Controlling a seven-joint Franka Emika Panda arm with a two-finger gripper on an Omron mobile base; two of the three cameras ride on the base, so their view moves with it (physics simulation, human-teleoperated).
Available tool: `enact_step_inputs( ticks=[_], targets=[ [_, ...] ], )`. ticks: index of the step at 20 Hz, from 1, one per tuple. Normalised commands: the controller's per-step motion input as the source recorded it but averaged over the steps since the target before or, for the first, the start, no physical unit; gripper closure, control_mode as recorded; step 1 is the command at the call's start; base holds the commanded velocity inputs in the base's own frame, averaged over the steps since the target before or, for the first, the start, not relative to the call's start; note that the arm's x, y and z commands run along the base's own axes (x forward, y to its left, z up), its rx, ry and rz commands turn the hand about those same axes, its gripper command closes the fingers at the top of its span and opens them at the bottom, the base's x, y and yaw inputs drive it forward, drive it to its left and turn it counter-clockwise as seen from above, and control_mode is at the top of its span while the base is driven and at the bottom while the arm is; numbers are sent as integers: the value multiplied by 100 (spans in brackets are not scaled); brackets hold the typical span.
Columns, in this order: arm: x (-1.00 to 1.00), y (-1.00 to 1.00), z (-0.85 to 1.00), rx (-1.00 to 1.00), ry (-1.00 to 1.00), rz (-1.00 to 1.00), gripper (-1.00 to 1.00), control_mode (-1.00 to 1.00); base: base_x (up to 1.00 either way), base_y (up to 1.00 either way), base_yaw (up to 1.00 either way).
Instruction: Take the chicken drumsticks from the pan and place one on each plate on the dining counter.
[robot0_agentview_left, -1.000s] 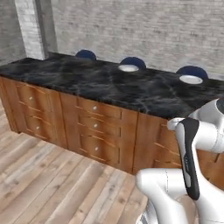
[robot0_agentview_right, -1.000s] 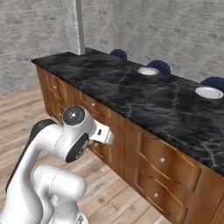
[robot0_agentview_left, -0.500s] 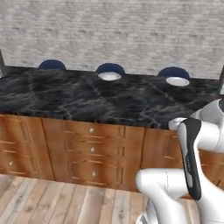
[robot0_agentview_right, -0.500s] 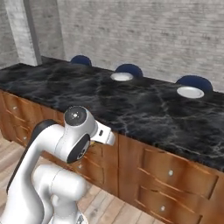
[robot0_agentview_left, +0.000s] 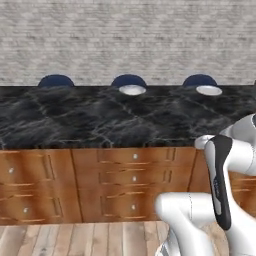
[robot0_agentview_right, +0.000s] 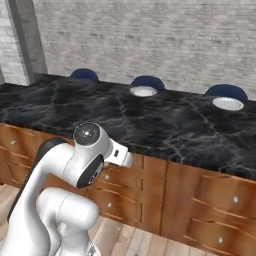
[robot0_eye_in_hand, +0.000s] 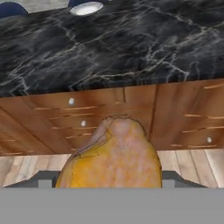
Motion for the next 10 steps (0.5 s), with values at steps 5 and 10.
enact_step_inputs(
  ticks=[5,10],
  targets=[
    [0,0,0,0,0,0,100,100,6,100,-18],
    [0,0,0,0,0,0,100,100,1,100,-6]
  ],
)
